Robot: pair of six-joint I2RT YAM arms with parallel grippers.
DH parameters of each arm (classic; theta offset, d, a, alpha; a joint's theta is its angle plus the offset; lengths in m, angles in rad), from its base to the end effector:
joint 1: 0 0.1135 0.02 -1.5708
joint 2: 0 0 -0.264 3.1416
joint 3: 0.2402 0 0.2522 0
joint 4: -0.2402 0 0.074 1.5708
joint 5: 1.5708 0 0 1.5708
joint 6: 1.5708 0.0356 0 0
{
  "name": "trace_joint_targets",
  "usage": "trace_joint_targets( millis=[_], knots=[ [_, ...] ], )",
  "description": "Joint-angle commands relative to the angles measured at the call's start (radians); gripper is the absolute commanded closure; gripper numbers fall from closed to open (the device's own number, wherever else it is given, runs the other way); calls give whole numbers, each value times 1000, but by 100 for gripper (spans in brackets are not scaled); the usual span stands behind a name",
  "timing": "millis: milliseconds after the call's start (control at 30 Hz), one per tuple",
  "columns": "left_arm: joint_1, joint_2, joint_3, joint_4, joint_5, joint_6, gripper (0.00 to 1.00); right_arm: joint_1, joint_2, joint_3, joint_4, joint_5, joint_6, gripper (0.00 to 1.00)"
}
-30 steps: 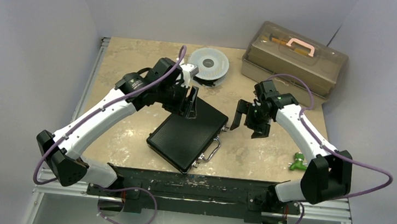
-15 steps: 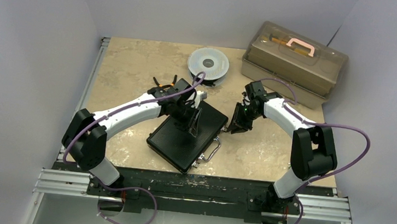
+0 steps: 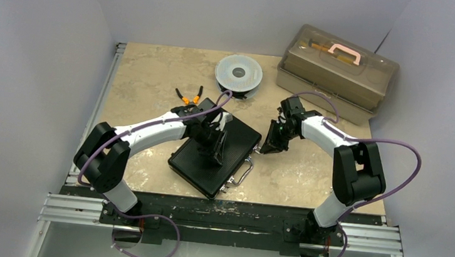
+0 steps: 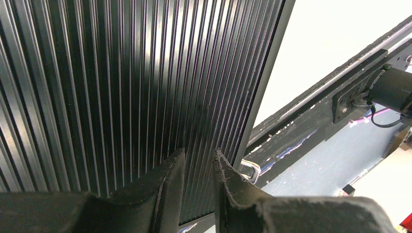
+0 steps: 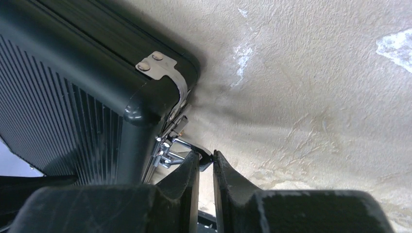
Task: Pack up texas hold em set
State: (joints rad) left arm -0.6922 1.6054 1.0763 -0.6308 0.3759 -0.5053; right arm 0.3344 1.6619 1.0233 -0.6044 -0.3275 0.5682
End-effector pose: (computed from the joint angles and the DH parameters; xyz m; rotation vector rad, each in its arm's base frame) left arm 0.2331 -0.2103 0.2073 0.3860 2.8834 -0.7981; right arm 0.2902 0.1129 0.1766 0.2614 2.9100 0.6449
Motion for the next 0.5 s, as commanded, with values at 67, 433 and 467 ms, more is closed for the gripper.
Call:
trace_joint_targets(
  millis=[67,433,467],
  knots=[
    [-9,44,-78,22,-23,-8,74,5,38,-84,52,72,-36,89],
    [-9,26,-73,40,-7,-25,74,15,57,-77,36,86,-94,80],
    [-9,26,-73,42,-6,-27,74,27,30,-84,26,90,-100,77]
  ],
)
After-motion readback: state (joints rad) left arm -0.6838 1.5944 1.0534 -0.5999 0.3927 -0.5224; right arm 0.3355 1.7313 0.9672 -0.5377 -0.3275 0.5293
